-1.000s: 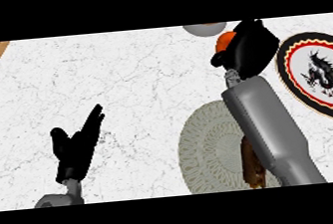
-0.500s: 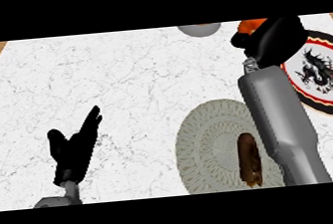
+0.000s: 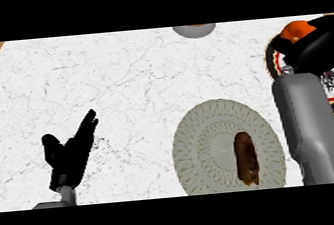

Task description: Pick the squash from the placemat and place it in the plate

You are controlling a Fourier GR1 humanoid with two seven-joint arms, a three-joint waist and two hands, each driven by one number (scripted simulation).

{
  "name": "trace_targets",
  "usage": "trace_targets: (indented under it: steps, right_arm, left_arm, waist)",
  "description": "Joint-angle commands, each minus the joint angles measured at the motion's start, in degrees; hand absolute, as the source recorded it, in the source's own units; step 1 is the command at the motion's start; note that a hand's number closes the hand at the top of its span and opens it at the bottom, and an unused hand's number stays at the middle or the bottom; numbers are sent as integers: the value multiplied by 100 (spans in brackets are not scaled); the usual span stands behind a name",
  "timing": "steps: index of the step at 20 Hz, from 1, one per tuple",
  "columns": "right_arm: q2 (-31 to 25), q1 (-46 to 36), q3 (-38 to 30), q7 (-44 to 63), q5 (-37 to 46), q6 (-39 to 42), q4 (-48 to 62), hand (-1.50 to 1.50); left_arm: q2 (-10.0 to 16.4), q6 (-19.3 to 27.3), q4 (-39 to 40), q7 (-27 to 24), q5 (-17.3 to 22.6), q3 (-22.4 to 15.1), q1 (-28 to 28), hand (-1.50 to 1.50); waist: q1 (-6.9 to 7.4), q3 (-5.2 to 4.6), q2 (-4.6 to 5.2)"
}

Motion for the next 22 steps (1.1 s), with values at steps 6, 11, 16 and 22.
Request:
trace_targets:
  steps: [6,11,16,22]
  right_arm:
    - [-861,184,-1018,-12,-649,-1952,1300,150]
    - [-1471,-26,-1213,-763,-1492,-2572,2342,150]
    - [-1787,-85,-1545,-1142,-2669,-1082,3055,-150]
    - [-1991,-242,-1856,-2819,-4203,-717,3367,-150]
  left_arm:
    - [-104,22,218,-9,-28,-2,-42,0]
    - [-159,128,121,225,-146,-104,-60,0]
    - [-190,76,321,-71,-95,-3,-48,0]
    - [-204,86,162,159,-81,-30,-158,0]
  waist:
    - [-58,-19,-2]
    - [19,-9,22]
    - [-61,-7,8]
    - [-10,17,28]
